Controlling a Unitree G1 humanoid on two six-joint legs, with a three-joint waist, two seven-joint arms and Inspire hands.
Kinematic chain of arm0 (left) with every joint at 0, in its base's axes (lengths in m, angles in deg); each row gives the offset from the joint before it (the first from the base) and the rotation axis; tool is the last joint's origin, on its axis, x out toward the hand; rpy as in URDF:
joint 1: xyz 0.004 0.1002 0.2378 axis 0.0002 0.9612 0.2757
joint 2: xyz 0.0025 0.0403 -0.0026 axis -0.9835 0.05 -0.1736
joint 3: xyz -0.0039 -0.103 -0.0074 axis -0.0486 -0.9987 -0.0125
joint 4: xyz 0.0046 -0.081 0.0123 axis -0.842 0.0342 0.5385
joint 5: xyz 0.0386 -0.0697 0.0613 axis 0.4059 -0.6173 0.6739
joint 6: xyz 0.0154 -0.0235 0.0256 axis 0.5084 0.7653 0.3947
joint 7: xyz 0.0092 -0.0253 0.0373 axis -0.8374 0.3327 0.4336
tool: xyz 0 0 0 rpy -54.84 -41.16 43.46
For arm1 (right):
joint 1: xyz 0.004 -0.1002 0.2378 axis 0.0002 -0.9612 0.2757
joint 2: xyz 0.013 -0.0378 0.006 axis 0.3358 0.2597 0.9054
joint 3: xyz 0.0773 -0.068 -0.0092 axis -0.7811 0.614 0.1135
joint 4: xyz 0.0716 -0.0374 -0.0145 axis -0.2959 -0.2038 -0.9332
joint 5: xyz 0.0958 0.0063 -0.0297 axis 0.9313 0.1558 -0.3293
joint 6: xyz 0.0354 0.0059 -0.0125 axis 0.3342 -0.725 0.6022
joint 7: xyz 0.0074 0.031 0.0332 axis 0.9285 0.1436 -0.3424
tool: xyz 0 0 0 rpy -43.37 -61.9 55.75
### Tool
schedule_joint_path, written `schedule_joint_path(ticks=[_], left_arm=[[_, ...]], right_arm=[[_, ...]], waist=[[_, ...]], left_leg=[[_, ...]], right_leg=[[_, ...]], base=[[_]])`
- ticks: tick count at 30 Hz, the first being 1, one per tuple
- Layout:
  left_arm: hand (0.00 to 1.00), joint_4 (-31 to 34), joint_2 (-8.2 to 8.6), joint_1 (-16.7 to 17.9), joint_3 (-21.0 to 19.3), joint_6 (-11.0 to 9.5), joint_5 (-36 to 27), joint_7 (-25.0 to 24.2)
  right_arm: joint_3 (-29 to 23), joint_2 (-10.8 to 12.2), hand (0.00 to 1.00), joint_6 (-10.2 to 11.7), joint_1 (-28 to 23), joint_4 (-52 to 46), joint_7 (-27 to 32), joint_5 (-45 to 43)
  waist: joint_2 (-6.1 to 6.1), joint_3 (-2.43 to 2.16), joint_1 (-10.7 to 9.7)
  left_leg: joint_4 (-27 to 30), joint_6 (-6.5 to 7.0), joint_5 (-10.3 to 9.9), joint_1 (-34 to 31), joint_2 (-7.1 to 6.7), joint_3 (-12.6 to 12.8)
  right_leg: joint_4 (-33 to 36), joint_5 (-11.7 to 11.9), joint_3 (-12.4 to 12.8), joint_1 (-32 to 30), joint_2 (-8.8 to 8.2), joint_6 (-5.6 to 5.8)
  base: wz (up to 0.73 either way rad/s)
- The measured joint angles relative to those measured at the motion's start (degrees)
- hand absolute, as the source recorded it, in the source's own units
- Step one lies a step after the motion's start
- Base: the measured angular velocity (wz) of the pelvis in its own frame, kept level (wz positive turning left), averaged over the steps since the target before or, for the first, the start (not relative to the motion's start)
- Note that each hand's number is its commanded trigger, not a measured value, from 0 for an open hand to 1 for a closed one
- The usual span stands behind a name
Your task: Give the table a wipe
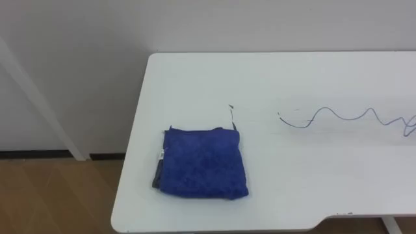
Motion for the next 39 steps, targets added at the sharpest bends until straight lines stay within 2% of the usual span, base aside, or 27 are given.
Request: schedule_joint_path(ticks=[18, 23, 28, 32, 36, 39], left_arm=[[0.0, -1.2, 0.05, -0.1, 0.0, 0.2, -0.1, -0.3], [0.0, -1.5, 0.06, -0.1, -0.7, 0.9, 0.1, -0.3], [0.0, -1.4, -0.02, -0.1, -4.0, 1.5, 0.4, -0.4], [0.0, -1.4, -0.67, 0.8, -8.0, 2.5, 0.0, -0.5], [0.0, -1.3, -2.01, 0.6, -11.4, 2.4, 0.5, -0.6], [0.0, -1.0, -3.06, 0.7, -11.5, 2.3, 0.5, -0.6]], right_arm=[[0.0, -0.1, 0.0, 0.1, 0.4, -0.3, -1.7, -0.4], [-1.1, 0.0, 0.0, 0.0, -0.1, 0.2, -1.0, 4.6], [-8.1, -0.1, 0.0, -0.1, -0.9, 1.6, 1.9, 11.4], [-15.6, -1.2, 0.0, -0.8, -1.0, 2.0, 4.0, 18.8], [-24.6, -3.7, 0.0, -0.6, -0.7, 1.7, 7.2, 23.7], [-27.2, -6.5, 0.0, -0.5, 0.6, -2.2, 11.7, 24.8]], waist=[[-0.17, 0.06, 0.1], [-0.46, 0.09, 0.1], [-1.02, 0.04, -0.6], [-1.81, 0.08, -1.9], [-3.22, 0.13, -2.9], [-3.69, 0.24, -3.0]], left_leg=[[0.0, 0.0, 0.0, -0.1, 0.02, 0.0], [-0.1, 0.0, 0.0, 0.3, 0.04, 0.1], [-0.2, 0.0, 0.0, 0.3, 0.0, 0.1], [-0.1, 0.0, 0.0, 0.4, -0.04, 0.1], [-0.2, 0.0, 0.0, 0.4, -0.05, 0.2], [-0.3, 0.01, 0.0, 0.2, -0.01, 1.2]], right_leg=[[0.0, 0.0, 0.0, -0.1, -0.02, 0.0], [-0.1, 0.0, 0.1, 0.2, 0.01, 0.0], [-0.3, 0.0, 0.3, 0.3, 0.02, 0.0], [-0.3, 0.0, 0.4, 0.5, 0.0, 0.0], [-0.3, 0.0, 0.3, 0.4, -0.02, 0.0], [-0.1, 0.0, 1.3, -0.4, 0.08, 0.01]], base=[[0.0], [-0.01], [0.0], [0.0], [-0.02], [-0.15]])
